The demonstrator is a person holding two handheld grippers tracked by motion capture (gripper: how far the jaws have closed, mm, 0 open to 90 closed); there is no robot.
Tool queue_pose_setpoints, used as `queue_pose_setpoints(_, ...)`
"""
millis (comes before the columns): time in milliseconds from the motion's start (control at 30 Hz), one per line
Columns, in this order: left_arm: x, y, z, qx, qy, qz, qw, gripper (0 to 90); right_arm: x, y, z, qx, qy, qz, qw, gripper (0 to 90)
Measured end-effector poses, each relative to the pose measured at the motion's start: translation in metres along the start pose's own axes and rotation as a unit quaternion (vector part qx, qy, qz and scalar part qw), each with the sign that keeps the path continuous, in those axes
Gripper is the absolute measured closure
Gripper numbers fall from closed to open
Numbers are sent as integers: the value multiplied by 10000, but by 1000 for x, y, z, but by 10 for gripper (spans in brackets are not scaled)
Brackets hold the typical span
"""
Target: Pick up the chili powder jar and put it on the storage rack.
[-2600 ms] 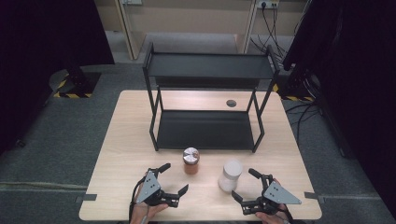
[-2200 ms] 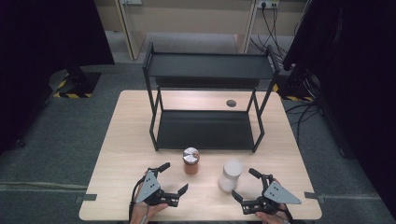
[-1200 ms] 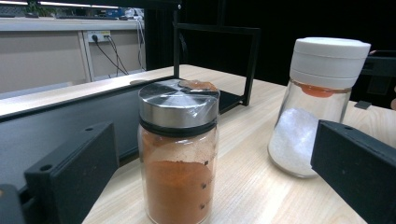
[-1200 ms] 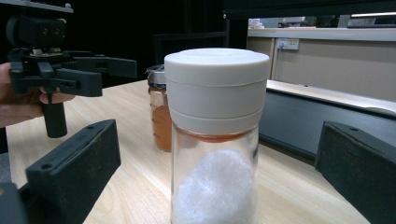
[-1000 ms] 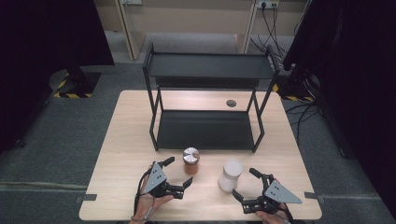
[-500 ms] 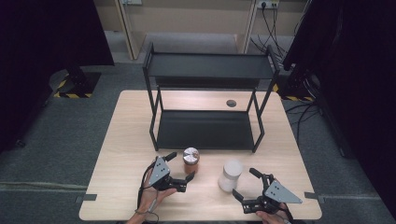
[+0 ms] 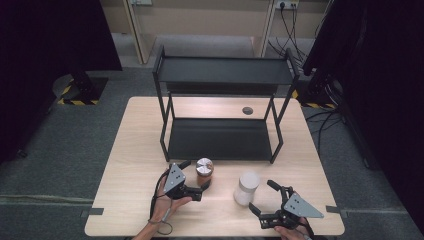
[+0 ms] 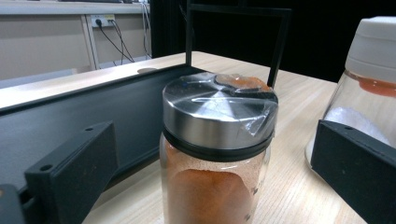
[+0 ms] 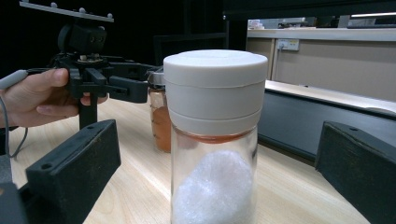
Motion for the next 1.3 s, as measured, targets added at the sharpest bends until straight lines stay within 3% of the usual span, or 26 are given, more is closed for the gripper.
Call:
queue_pose_setpoints(833,0,-3,22,-28,-269,52,9996,26,0,0,-1,15,26,13,10000,3)
queue_pose_setpoints(1100,0,-5,25,-35,-395,25,9992,114,1,0,-1,25,46,14,10000,3)
queue_pose_setpoints(1300,-1,-6,26,-126,-452,50,9989,258,1,-1,-1,29,45,16,10000,2)
Point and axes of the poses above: each handheld gripper's, and its own axes: z roughly forward along the jaws, x roughly out of its top, y roughly to its right, the point moved 9 cm from there along z, roughly forward along the jaws, and after that the axes turned 4 degrees about y, right-handed, at the moved point
